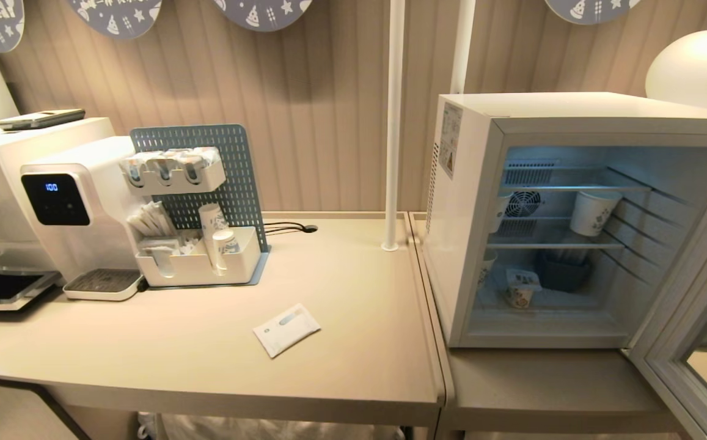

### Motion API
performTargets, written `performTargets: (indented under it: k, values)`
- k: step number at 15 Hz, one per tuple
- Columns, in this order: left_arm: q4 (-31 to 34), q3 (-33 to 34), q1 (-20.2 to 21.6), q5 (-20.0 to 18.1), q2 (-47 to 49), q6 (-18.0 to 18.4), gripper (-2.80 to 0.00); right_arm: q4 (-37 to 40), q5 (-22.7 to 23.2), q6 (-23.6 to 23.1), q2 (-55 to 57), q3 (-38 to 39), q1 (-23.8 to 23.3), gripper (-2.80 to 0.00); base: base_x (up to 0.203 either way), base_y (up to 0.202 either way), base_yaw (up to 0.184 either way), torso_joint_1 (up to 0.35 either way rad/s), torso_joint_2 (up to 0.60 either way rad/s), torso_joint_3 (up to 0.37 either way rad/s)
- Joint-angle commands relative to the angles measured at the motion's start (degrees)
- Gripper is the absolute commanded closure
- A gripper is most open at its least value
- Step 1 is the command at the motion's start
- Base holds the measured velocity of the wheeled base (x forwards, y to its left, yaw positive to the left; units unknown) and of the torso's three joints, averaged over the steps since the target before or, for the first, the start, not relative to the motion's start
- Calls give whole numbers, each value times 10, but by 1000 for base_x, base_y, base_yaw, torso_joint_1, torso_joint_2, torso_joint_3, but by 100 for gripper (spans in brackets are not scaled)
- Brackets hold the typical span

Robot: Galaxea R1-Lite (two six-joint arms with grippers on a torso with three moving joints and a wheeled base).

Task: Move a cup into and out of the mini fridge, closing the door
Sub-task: Close the freezer door

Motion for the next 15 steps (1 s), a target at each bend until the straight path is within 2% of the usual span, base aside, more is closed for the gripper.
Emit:
performTargets:
  k: [1, 12, 15]
  values:
    - [0, 1, 0, 0, 1, -1, 0, 3, 1, 0, 1, 0, 0, 0, -169, 0, 4, 0, 11, 0]
    - [0, 1, 0, 0, 1, -1, 0, 4, 0, 0, 1, 0, 0, 0, -190, 0, 0, 3, 1, 2]
    - [0, 1, 0, 0, 1, 0, 0, 5, 1, 0, 2, 0, 0, 0, -50, 0, 0, 2, -1, 1]
